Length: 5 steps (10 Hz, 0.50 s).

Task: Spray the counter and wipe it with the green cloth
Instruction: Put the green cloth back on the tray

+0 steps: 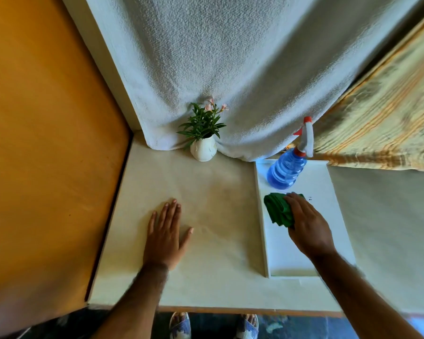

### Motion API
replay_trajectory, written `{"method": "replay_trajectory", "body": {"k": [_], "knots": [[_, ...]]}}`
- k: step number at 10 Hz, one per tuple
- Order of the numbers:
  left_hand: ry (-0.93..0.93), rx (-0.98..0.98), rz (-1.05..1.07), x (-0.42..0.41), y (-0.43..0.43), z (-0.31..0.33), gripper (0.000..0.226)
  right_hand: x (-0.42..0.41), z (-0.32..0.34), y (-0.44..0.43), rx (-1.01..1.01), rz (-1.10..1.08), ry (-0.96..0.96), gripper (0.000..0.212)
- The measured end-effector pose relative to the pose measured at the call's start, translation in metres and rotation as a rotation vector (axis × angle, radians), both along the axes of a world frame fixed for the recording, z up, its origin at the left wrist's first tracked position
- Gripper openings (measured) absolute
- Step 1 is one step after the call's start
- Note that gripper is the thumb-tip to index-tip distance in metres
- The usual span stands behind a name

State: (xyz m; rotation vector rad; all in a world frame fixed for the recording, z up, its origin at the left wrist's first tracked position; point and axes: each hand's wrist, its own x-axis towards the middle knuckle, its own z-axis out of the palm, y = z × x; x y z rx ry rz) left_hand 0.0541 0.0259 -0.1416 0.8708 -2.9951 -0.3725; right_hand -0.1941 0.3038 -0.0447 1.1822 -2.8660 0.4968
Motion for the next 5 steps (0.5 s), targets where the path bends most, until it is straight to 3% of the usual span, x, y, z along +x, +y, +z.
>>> {"method": "replay_trajectory", "body": {"k": [2, 5], "knots": [[0.029, -0.049, -0.015, 0.000, 0.000, -0.004, 0.079, -0.002, -0.050, 0.034, 0.141, 0.091, -0.103, 0.082], [-0.062, -0.023, -0.043, -0.004, -0.003, -0.007, 0.086, 0.010, -0.038, 0.029, 0.409, 0.132, -0.175, 0.117]]}}
